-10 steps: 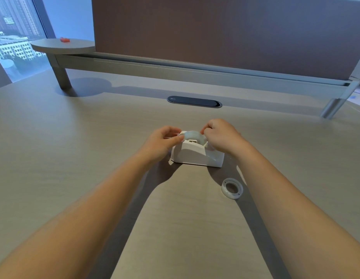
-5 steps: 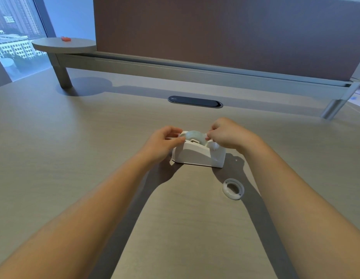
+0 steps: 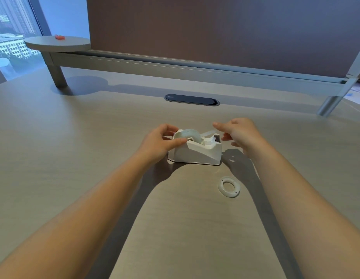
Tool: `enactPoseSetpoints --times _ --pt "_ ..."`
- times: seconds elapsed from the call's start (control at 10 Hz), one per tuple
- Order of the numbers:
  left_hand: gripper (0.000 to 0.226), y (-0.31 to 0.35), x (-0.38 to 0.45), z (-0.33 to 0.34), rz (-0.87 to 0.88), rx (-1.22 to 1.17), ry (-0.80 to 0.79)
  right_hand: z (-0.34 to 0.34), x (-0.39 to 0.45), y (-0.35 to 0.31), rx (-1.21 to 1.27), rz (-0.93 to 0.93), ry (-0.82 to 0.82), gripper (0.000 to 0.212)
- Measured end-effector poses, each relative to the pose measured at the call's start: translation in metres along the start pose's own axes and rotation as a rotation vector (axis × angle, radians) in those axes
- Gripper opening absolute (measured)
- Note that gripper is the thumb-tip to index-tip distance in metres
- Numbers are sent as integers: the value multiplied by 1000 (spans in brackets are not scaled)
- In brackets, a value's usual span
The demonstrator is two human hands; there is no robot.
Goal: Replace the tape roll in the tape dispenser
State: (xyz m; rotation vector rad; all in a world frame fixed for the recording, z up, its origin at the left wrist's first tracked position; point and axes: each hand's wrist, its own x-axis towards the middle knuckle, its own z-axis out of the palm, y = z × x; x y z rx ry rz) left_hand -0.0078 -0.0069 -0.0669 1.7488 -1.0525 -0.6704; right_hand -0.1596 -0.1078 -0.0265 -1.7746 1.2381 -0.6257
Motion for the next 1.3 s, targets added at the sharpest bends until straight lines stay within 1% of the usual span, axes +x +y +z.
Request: enactPoseSetpoints --times 0.1,0.2,0.3,0.4,0.5,0.6,0.7,0.9,1.0,1.1,1.2,1.3 --pt "38 1 -1 4 20 40 15 -8 2 13 144 103 -59 25" --pt "38 1 0 5 28 52 28 -11 1 20 239 159 -92 24" --pt "40 2 0 6 22 52 20 -9 1 27 323 184 -101 29" --pt "39 3 -1 7 22 56 28 -7 2 31 348 198 -86 28" --pt "43 4 -2 9 14 68 29 -4 3 35 317 229 -83 27" --pt "44 5 -4 9 15 76 26 1 0 38 329 315 -129 26" --pt "43 5 -5 9 11 65 18 2 -1 40 340 405 -160 32" --pt "42 5 -4 10 7 62 0 3 1 40 394 476 -200 33" --pt "43 3 -4 10 22 61 4 5 0 42 424 443 -189 27" --pt "45 3 -5 11 29 99 -4 9 -1 44 443 385 -168 14" --pt "52 4 -6 12 52 176 1 8 -4 41 305 304 -53 15" --pt "63 12 -9 10 74 225 43 2 -12 35 -12 89 185 29"
